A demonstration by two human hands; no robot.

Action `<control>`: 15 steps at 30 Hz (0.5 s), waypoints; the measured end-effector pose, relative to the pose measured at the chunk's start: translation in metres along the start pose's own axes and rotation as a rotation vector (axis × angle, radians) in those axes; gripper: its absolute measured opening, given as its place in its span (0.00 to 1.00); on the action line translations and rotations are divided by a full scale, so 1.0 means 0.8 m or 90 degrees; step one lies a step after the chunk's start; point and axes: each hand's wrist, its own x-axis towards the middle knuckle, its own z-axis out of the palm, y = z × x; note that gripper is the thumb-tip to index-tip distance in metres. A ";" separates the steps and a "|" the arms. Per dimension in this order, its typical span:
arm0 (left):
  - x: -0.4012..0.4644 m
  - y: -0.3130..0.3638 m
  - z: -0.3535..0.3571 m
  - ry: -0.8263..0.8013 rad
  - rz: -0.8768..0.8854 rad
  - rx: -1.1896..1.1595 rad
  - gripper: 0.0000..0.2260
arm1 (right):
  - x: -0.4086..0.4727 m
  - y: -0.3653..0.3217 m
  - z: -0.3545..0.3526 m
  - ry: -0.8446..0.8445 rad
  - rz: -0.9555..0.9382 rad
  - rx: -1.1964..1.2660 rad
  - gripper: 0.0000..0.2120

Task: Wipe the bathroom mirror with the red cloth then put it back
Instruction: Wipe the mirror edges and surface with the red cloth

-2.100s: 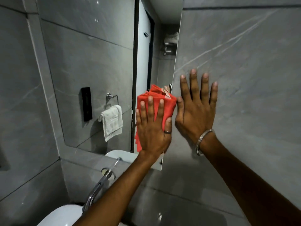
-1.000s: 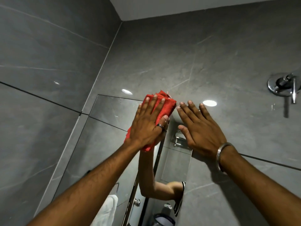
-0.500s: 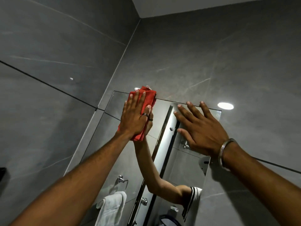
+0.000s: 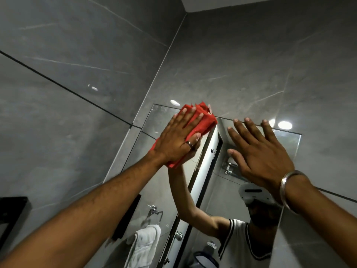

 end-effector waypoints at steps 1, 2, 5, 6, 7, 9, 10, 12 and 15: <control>0.002 -0.009 0.000 0.006 -0.019 -0.007 0.29 | 0.003 -0.007 0.002 0.003 0.003 0.001 0.36; 0.003 -0.017 0.000 0.010 -0.041 -0.011 0.29 | 0.006 -0.013 0.003 0.006 0.009 0.004 0.36; 0.007 -0.043 0.000 0.023 -0.084 -0.005 0.29 | 0.017 -0.027 0.007 0.011 0.025 0.002 0.37; 0.007 -0.050 0.000 0.030 -0.093 -0.002 0.28 | 0.020 -0.029 0.007 0.010 0.028 -0.001 0.37; 0.008 -0.056 0.000 0.036 -0.103 -0.003 0.28 | 0.023 -0.031 0.007 0.009 0.033 -0.003 0.38; 0.009 -0.069 -0.001 0.045 -0.128 -0.013 0.28 | 0.029 -0.033 0.007 0.009 0.037 -0.001 0.37; 0.010 -0.073 -0.001 0.049 -0.138 -0.019 0.29 | 0.032 -0.035 0.006 0.009 0.036 0.004 0.37; 0.009 -0.081 -0.002 0.059 -0.150 -0.030 0.29 | 0.041 -0.041 0.004 0.007 0.031 0.011 0.38; 0.007 -0.091 -0.004 0.064 -0.163 -0.032 0.29 | 0.061 -0.060 0.001 0.002 0.015 0.035 0.38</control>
